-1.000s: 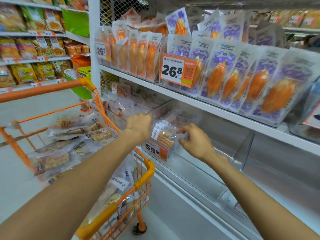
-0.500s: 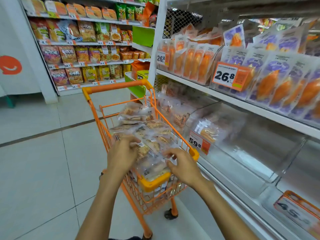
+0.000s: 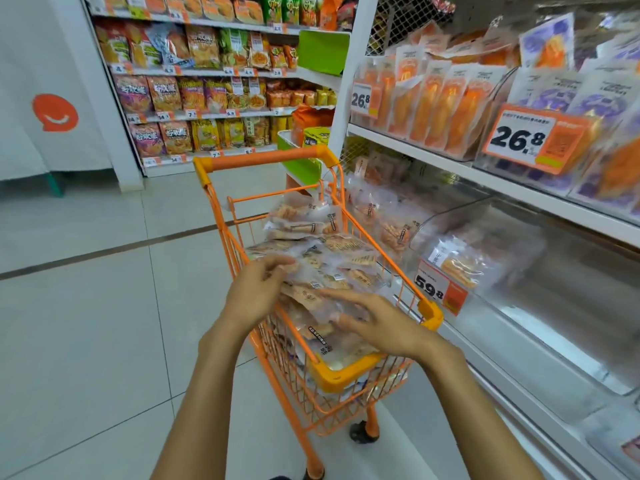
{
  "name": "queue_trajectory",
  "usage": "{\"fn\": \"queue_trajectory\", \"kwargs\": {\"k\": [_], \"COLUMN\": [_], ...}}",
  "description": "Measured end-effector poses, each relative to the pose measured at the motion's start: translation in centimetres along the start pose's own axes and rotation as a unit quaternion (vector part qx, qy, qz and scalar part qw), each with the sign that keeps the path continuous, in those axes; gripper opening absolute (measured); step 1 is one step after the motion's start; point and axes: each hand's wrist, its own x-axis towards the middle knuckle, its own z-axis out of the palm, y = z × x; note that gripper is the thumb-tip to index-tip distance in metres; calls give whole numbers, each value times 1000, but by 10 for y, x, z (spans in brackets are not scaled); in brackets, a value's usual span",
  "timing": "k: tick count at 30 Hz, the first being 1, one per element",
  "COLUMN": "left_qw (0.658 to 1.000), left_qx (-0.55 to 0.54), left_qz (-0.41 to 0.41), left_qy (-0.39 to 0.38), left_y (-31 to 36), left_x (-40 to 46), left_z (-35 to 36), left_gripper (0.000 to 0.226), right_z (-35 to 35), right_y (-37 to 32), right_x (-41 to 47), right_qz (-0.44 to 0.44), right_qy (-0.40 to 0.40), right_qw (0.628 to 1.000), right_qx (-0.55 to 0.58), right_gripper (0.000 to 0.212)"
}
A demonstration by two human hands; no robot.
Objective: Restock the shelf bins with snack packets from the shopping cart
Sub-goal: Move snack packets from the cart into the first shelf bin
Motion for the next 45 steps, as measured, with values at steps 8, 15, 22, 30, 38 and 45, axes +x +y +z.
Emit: {"fn": "queue_trajectory", "kwargs": {"k": [8, 15, 22, 30, 38, 45], "left_qw": [991, 964, 940, 867, 854, 872], "left_qx": [-89, -220, -302, -394, -421, -394], "left_qz": [-67, -118, -160, -207, -217, -205], "left_qy": [70, -85, 10, 224, 214, 205], "left_y": [19, 52, 37, 21, 20, 24], "left_x": [-2, -5, 12, 16, 19, 17], "left_z": [11, 32, 18, -7, -8, -5], "left_gripper": [37, 28, 25, 21, 25, 32], "right_z": [-17, -7, -33, -39, -19, -44], "right_y": [7, 19, -1, 24, 23, 6], "right_x": [-9, -6, 10, 78, 58, 2], "right_qz": [99, 205, 126, 123, 9, 38], "right_qy": [267, 228, 294, 86, 148, 221], "right_qw": [931, 897, 940, 955, 891, 972], "right_qx": [226, 319, 121, -255, -428, -74], "right_gripper": [38, 37, 28, 78, 46, 23]}}
